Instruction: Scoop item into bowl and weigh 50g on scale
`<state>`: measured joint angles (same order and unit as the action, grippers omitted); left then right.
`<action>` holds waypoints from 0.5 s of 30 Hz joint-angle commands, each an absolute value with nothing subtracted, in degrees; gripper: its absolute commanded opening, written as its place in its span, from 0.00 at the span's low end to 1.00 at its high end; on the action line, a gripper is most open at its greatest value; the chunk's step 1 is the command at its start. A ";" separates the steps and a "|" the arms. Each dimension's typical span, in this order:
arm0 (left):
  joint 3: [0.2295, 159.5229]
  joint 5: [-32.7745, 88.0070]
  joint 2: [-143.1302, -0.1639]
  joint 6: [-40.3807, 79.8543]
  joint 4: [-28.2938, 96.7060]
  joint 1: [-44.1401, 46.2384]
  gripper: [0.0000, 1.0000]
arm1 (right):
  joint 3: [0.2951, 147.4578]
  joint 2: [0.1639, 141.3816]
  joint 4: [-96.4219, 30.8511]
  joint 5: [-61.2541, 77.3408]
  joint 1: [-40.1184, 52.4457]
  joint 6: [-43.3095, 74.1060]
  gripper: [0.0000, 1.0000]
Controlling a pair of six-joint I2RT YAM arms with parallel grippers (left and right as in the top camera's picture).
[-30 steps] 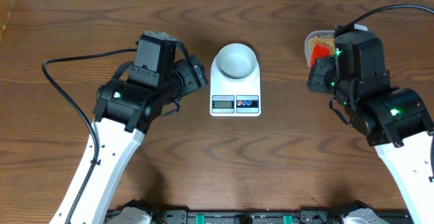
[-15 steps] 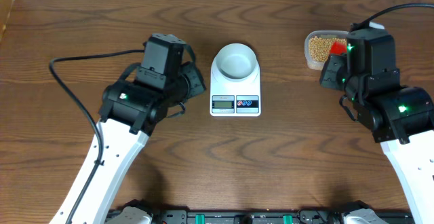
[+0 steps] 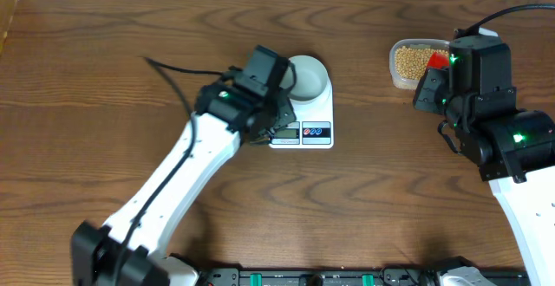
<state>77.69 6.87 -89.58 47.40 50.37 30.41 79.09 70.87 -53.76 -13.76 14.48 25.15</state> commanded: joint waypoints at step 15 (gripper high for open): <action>76.93 -17.87 -94.00 63.13 50.92 45.76 0.07 | 80.18 71.26 -54.24 -14.46 14.17 22.59 0.01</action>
